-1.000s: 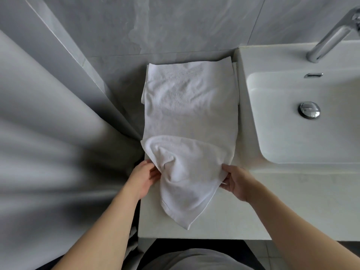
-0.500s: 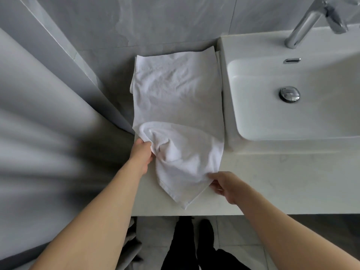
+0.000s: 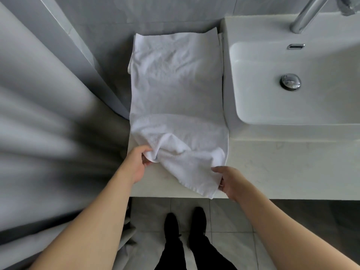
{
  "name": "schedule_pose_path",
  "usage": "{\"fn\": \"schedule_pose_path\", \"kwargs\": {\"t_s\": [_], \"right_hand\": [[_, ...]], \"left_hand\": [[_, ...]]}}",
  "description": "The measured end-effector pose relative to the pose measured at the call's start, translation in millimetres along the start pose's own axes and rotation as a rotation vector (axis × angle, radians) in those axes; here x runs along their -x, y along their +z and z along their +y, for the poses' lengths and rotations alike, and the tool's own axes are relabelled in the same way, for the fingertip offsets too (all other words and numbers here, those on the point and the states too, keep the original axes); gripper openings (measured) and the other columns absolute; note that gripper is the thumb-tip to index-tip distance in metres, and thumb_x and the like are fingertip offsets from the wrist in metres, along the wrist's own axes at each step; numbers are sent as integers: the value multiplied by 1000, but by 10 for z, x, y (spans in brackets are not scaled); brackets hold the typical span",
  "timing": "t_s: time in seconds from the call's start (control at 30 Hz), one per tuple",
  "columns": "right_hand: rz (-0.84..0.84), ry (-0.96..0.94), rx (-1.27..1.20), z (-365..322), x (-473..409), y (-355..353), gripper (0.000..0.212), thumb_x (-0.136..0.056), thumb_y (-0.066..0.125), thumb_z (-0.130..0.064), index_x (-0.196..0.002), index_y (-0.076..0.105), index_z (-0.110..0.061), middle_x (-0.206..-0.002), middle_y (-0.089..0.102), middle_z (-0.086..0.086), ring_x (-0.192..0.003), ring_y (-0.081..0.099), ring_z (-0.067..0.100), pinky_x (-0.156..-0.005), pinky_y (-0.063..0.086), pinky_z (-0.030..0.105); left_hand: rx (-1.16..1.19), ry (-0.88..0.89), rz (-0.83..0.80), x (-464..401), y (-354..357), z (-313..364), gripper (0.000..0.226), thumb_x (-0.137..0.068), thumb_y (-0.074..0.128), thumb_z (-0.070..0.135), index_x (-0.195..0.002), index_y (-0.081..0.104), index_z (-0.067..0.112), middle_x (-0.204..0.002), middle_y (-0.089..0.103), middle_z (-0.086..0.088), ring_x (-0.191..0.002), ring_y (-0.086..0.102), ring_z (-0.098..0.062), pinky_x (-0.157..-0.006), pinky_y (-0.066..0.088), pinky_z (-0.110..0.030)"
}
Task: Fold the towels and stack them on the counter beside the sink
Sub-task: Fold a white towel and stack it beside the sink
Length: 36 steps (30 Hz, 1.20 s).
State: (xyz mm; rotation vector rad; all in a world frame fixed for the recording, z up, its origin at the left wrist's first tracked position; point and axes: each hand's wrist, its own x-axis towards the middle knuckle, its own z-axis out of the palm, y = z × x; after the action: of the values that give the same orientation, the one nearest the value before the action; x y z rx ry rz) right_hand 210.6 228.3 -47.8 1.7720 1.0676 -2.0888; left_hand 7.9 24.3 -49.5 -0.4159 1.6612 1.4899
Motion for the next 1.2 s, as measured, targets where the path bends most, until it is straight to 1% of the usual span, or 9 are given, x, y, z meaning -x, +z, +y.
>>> {"fn": "schedule_pose_path", "kwargs": {"t_s": [0.13,0.3,0.57,0.67,0.73,0.83,0.9,1.03,1.2], "right_hand": [[4,-7,2,157,79,41,22,-94,58,-6,-115,59,-1,-103,68,14,-86,67,29,-64,55,36],[190,-125,-2,141,148,57,9,-100,49,-20,-108,51,-16,-107,56,10,-87,59,30,-57,56,39],[255,-184,200,162,275,-99,14,-97,54,-24,-95,58,-11,-83,50,6,-64,44,22,-38,40,19],[375,-244,353,255,297,-138,22,-96,47,-21,-111,56,-7,-93,57,10,-77,55,28,-54,51,34],[479,-268,529,361,328,-158,42,-92,46,-19,-133,46,-10,-118,55,13,-98,57,33,-77,51,40],[594,-409,905,519,383,-92,72,-85,48,-16,-150,20,-17,-146,28,16,-130,36,37,-105,33,46],[469,-533,1148,569,397,39,73,-90,46,-21,-153,10,-22,-158,8,12,-144,16,35,-115,19,47],[115,-465,1455,586,368,235,70,-93,40,-24,-154,7,-35,-162,-13,5,-149,-7,30,-120,5,45],[96,-352,1393,233,410,246,61,-89,39,-16,-149,28,-24,-152,21,10,-131,38,33,-106,37,43]], "left_hand": [[-187,22,20,84,-14,-81,20,-91,64,16,-111,64,22,-106,69,3,-94,61,-15,-79,45,-29],[68,132,120,269,-134,19,24,-95,60,18,-118,52,23,-109,70,-4,-99,70,-24,-84,57,-41],[-459,200,445,412,-554,80,14,-96,47,22,-102,57,13,-96,61,-7,-76,54,-21,-63,44,-32],[-696,225,508,453,-630,-34,16,-97,44,18,-107,55,11,-106,62,-13,-76,53,-23,-62,42,-32],[-831,158,559,489,-656,-135,29,-97,44,19,-125,48,10,-122,56,-14,-97,55,-31,-78,47,-39],[-1100,281,502,523,-517,-279,45,-97,46,28,-141,40,16,-142,39,-14,-126,42,-37,-100,42,-49],[-1268,423,327,540,-319,-368,52,-99,43,35,-149,30,24,-152,26,-8,-136,30,-34,-108,36,-47],[-1533,345,32,498,-143,-638,65,-102,38,38,-156,1,36,-164,-13,1,-151,-6,-26,-121,4,-43],[-1612,145,75,503,-239,-486,73,-102,39,29,-157,-9,30,-164,-18,-1,-152,-12,-27,-123,-3,-46]]}}
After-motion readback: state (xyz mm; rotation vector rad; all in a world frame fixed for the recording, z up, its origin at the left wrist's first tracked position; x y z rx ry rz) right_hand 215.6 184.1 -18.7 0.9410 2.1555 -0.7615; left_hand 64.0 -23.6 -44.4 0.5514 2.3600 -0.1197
